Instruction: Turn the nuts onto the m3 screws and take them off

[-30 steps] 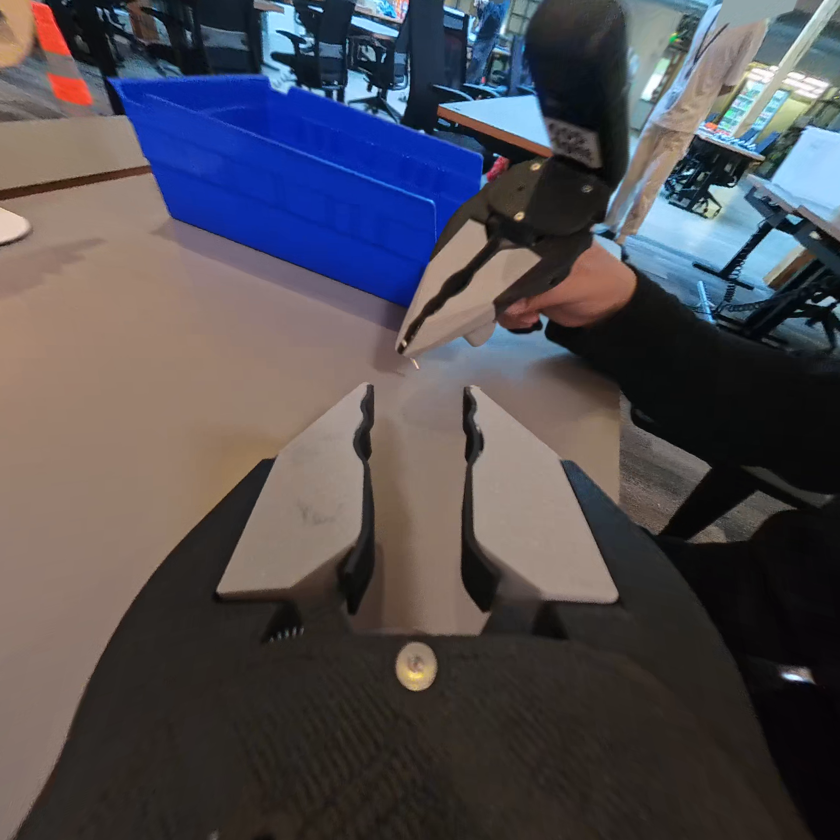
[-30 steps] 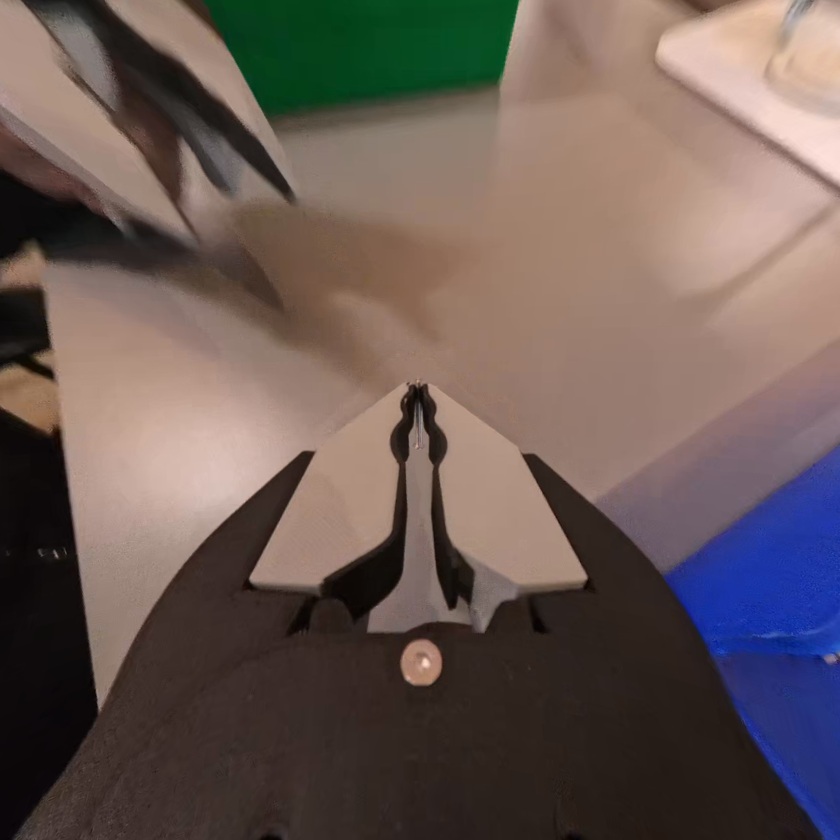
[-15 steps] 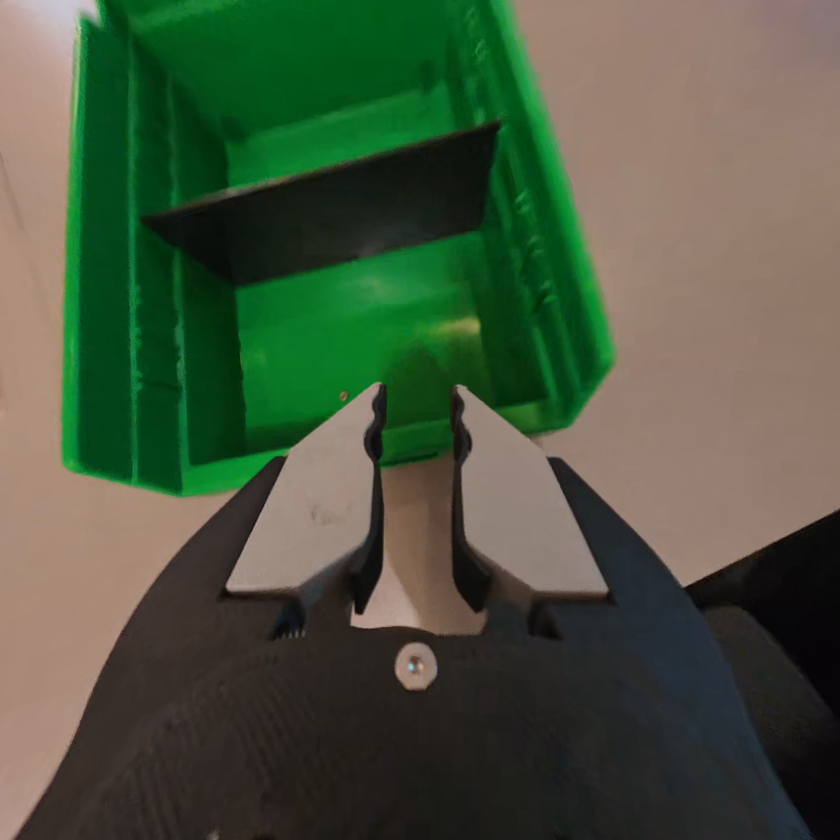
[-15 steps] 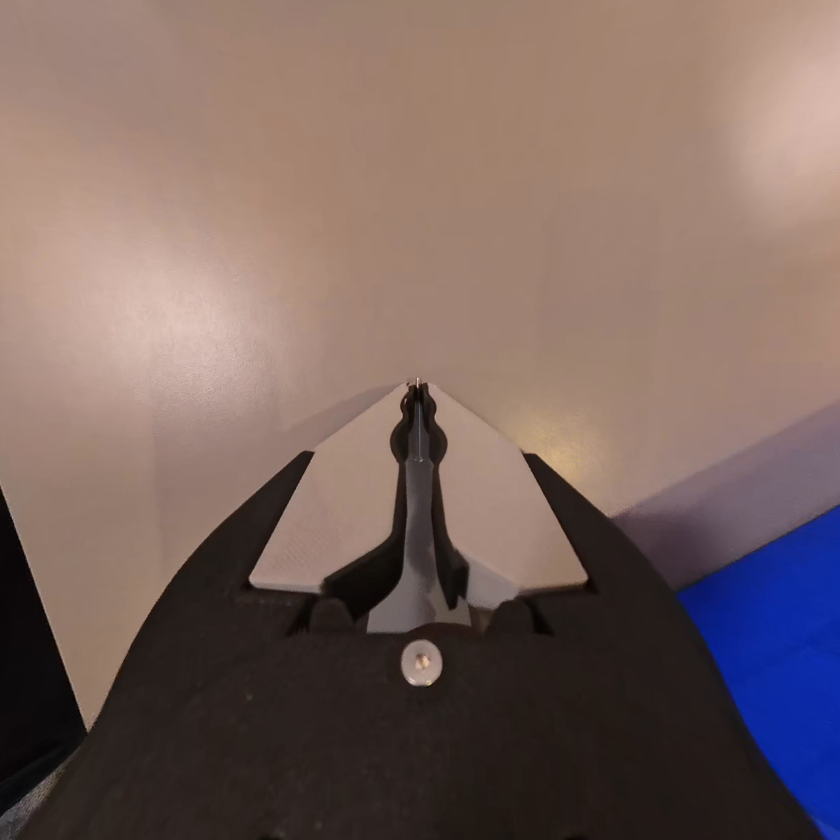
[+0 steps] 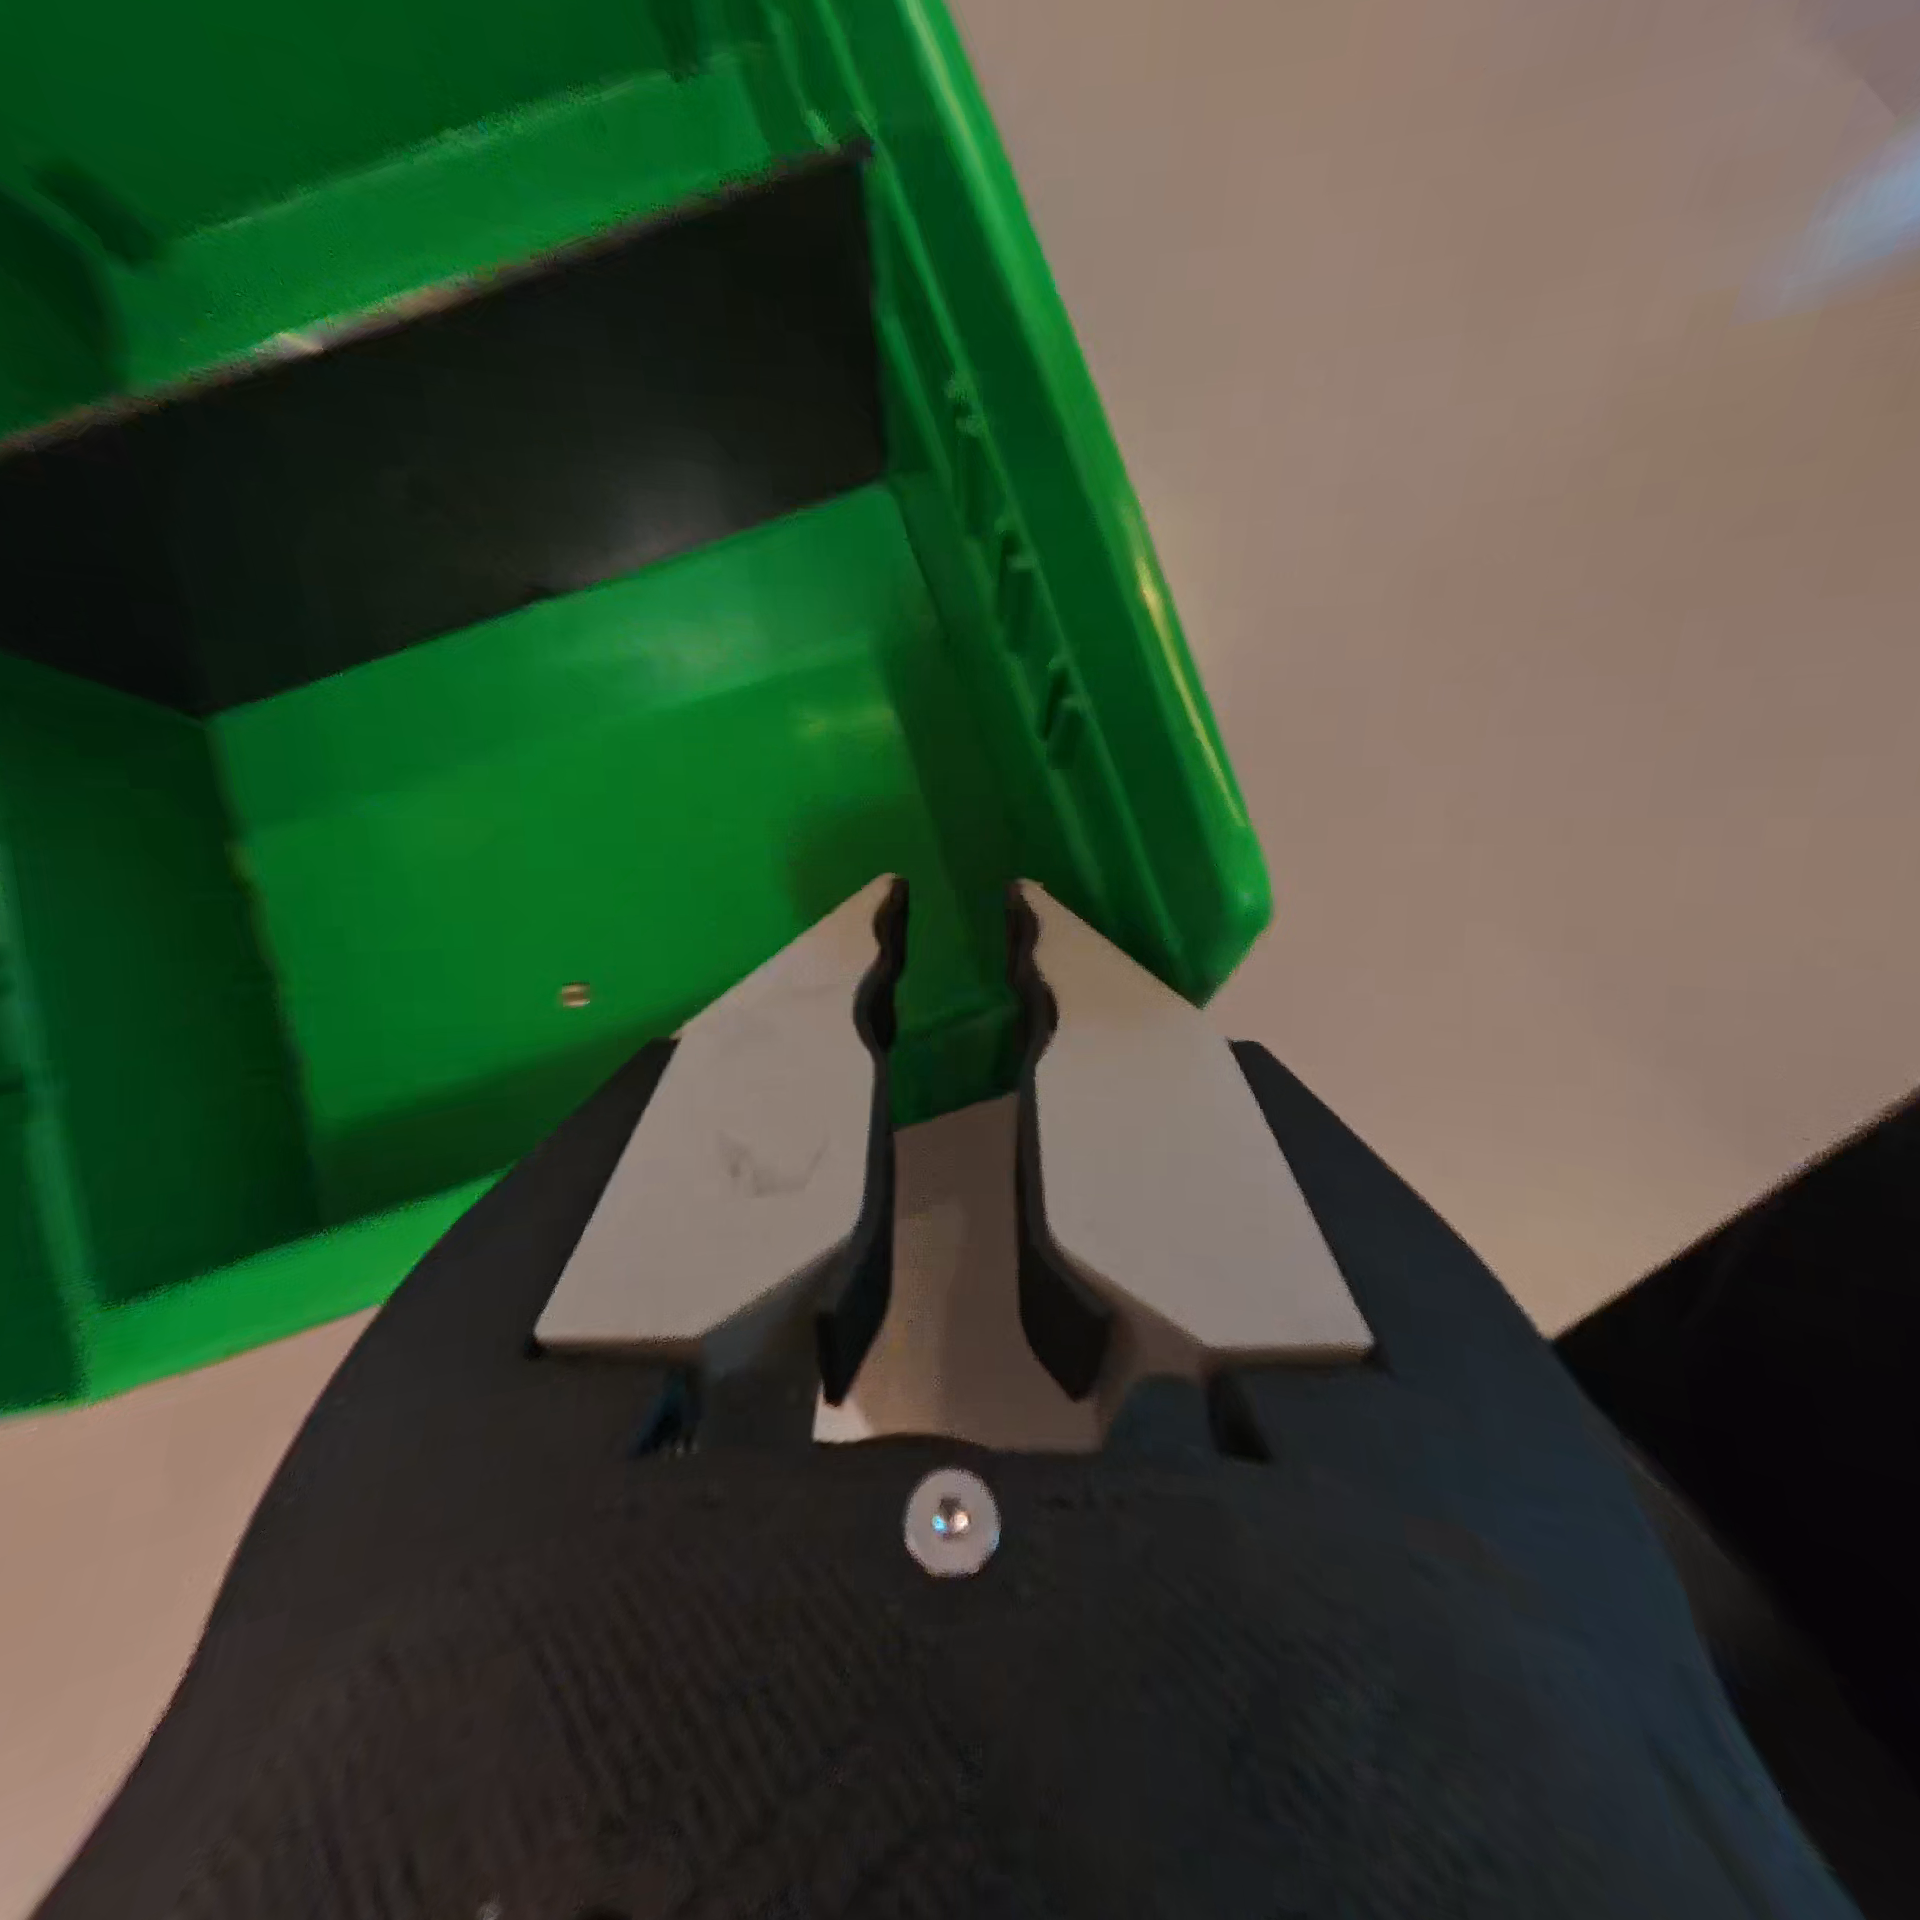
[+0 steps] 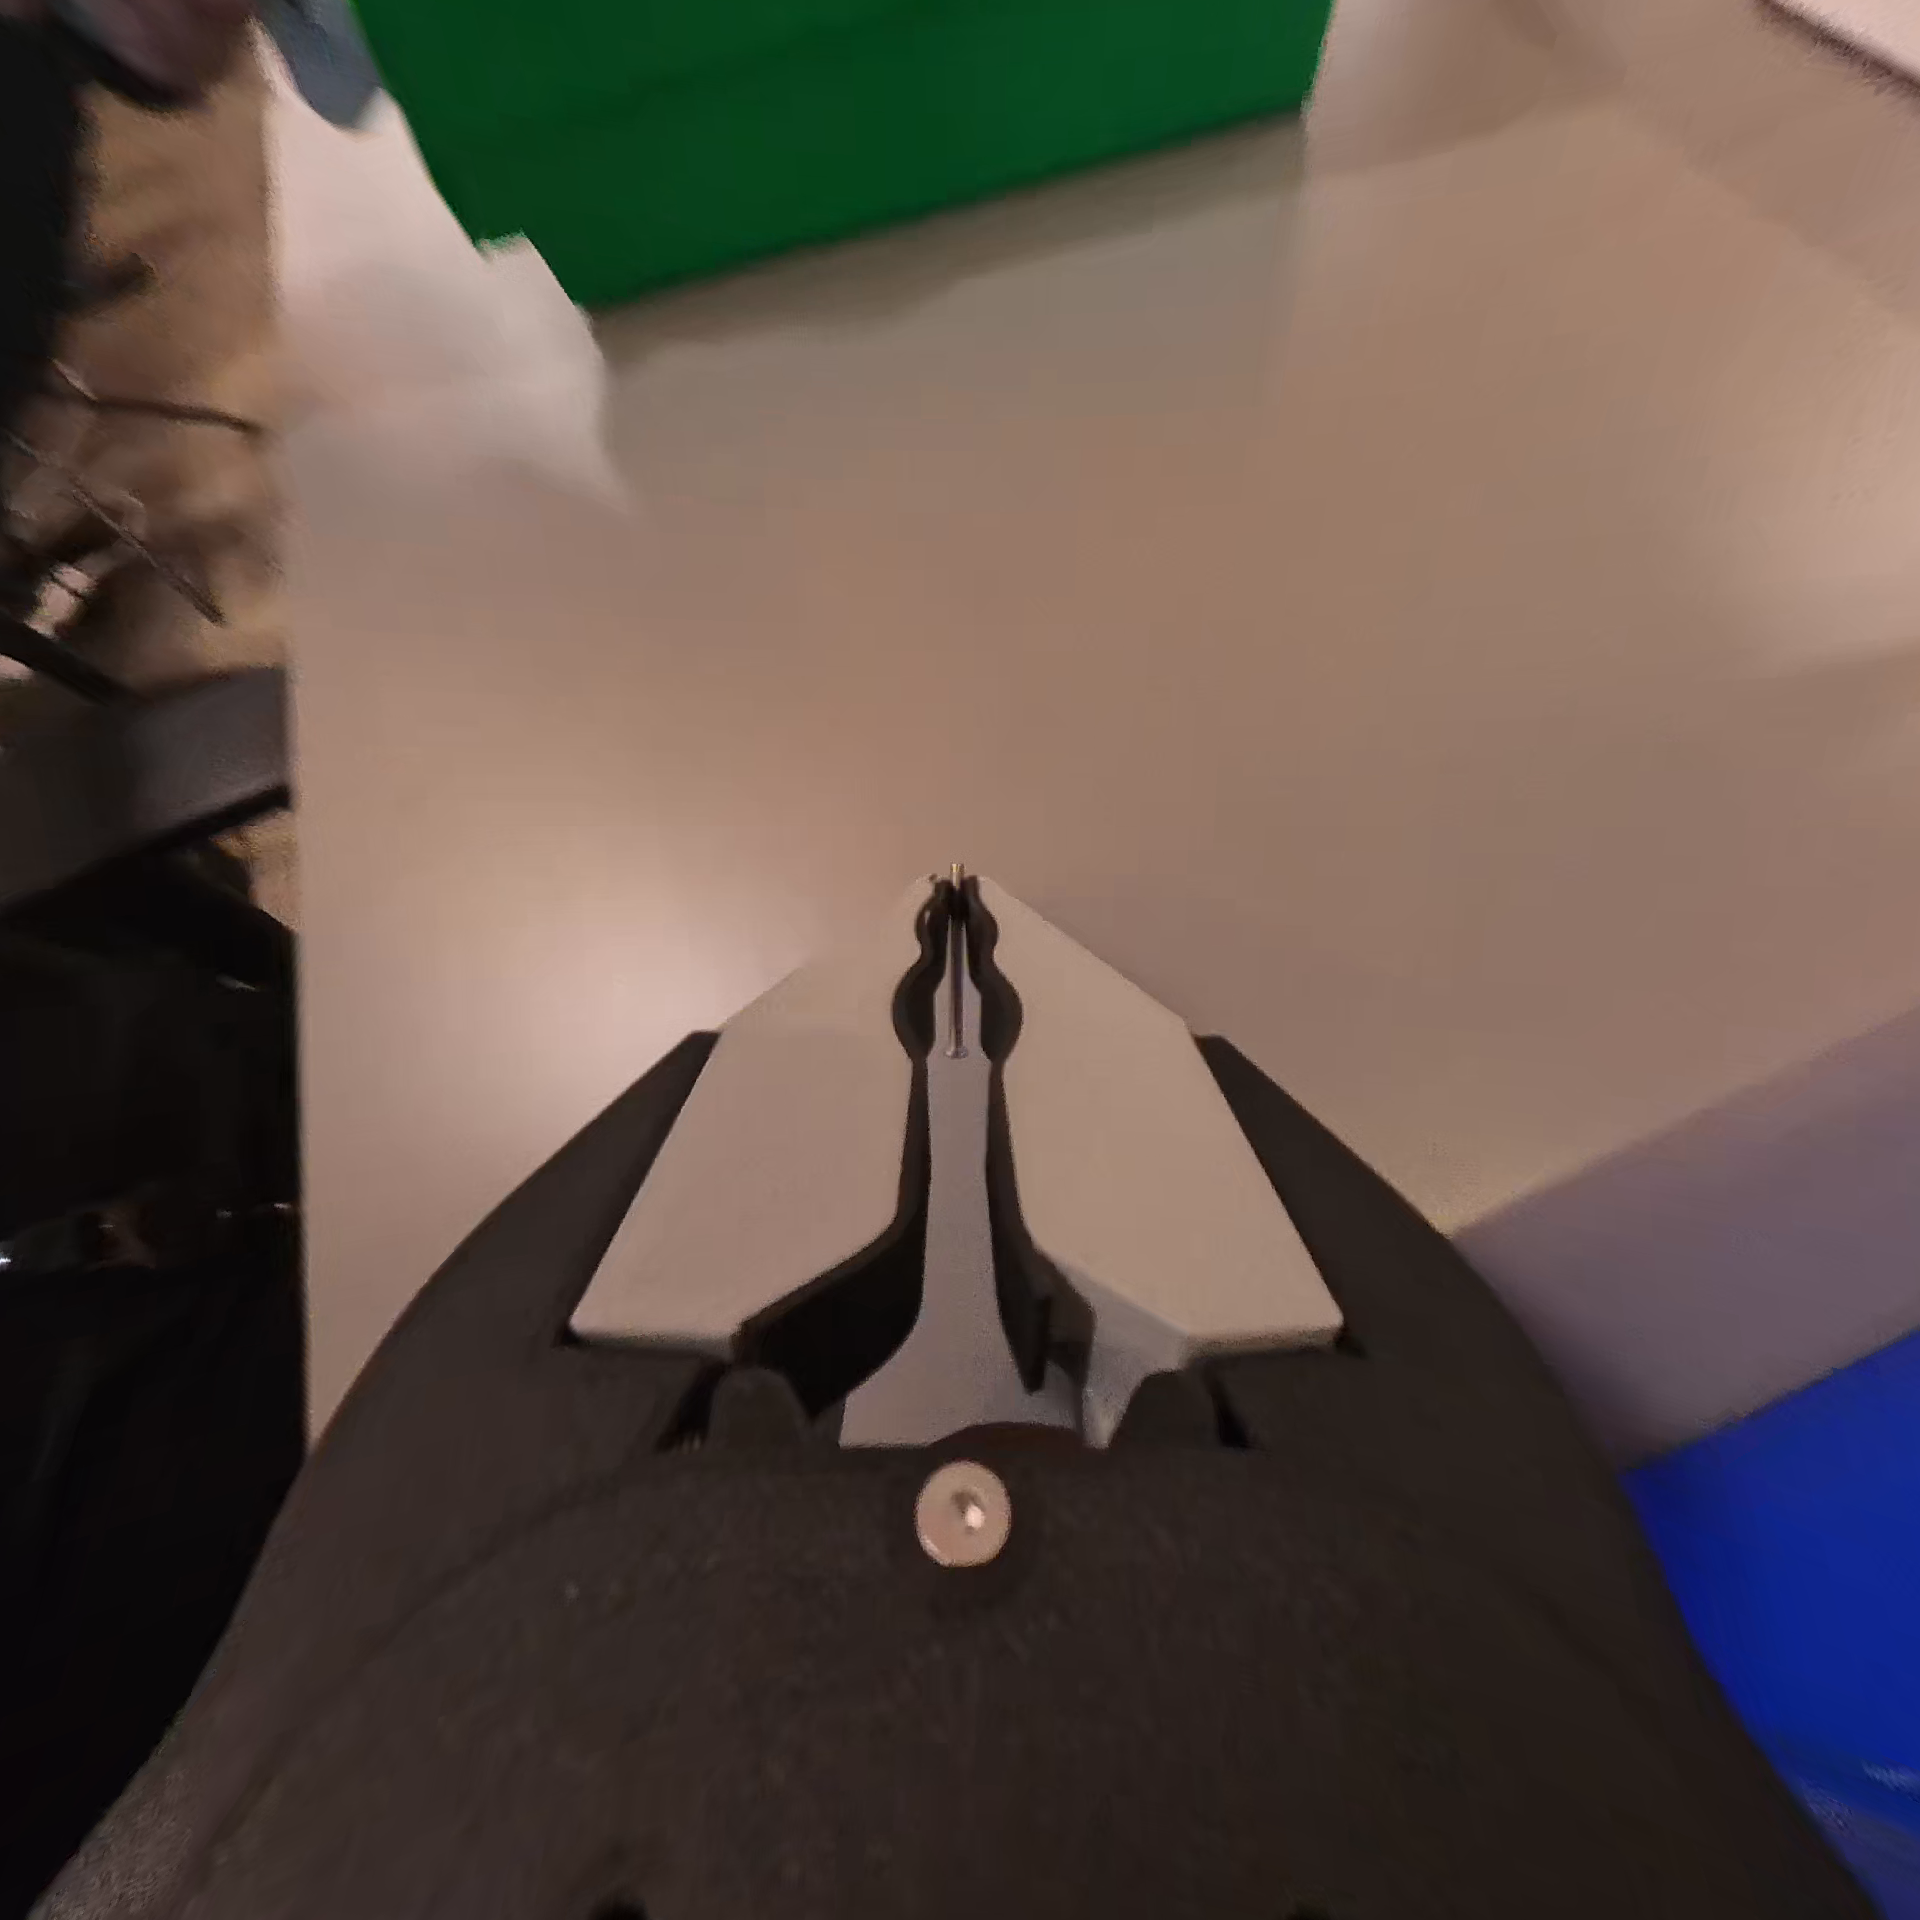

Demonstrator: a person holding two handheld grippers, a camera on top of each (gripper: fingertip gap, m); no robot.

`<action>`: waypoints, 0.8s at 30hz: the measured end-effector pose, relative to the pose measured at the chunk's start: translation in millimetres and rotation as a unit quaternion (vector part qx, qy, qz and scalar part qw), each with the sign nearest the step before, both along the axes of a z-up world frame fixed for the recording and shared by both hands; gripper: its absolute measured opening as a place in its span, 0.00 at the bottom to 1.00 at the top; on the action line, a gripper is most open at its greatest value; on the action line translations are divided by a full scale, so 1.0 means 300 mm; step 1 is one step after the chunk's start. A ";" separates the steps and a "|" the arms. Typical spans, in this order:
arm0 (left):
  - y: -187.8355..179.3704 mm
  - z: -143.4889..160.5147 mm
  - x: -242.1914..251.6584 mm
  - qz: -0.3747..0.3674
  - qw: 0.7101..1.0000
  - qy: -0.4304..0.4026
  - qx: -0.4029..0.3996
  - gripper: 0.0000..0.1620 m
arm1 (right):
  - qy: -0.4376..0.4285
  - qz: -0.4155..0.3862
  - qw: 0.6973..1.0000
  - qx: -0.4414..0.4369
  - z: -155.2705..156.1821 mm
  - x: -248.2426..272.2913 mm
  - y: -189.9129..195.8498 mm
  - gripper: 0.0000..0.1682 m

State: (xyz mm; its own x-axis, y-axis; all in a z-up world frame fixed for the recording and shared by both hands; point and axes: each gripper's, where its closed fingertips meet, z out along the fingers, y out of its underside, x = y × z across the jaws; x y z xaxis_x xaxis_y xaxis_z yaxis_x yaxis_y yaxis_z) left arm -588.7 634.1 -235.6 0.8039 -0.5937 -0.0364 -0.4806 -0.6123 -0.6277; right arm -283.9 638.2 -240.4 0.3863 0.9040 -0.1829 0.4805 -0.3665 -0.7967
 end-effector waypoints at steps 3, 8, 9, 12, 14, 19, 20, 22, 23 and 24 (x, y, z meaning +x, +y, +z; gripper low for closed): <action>0.038 0.154 -0.052 0.063 0.992 -0.025 0.105 0.11 | 0.087 0.030 0.996 0.010 0.106 -0.030 -0.032 0.00; -0.126 0.385 0.280 -0.094 0.956 -0.191 0.202 0.04 | 0.244 0.049 0.969 -0.007 0.281 -0.076 -0.069 0.00; -0.172 0.377 0.390 -0.145 0.946 -0.226 0.182 0.03 | 0.276 0.061 0.959 -0.009 0.320 -0.086 -0.088 0.00; -0.214 0.280 0.684 -0.221 0.921 -0.291 0.135 0.00 | 0.348 0.075 0.934 0.000 0.403 -0.115 -0.123 0.00; -0.209 0.203 0.833 -0.239 0.915 -0.310 0.103 0.00 | 0.378 0.085 0.922 -0.012 0.423 -0.138 -0.146 0.00; -0.190 0.202 1.011 -0.250 0.882 -0.393 0.068 0.00 | 0.370 0.083 0.925 -0.021 0.393 -0.164 -0.160 0.00; -0.180 0.215 1.018 -0.243 0.876 -0.410 0.066 0.00 | 0.364 0.082 0.927 -0.021 0.387 -0.165 -0.160 0.00; -0.168 0.230 1.020 -0.238 0.868 -0.433 0.058 0.00 | 0.358 0.077 0.930 -0.015 0.382 -0.162 -0.155 0.00; -0.164 0.228 1.018 -0.237 0.867 -0.436 0.054 0.00 | 0.354 0.074 0.932 -0.012 0.379 -0.159 -0.152 0.00; -0.160 0.228 1.013 -0.234 0.866 -0.439 0.055 0.00 | 0.349 0.070 0.935 -0.009 0.375 -0.156 -0.147 0.00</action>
State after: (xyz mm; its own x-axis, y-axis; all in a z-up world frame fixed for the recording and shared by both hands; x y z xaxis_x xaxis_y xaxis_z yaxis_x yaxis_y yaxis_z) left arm -284.8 586.3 -167.3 0.2220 -0.8937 0.3899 0.0315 -0.3931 -0.9190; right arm -330.6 594.1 -128.0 0.0463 0.9314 -0.3611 -0.1095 -0.3546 -0.9286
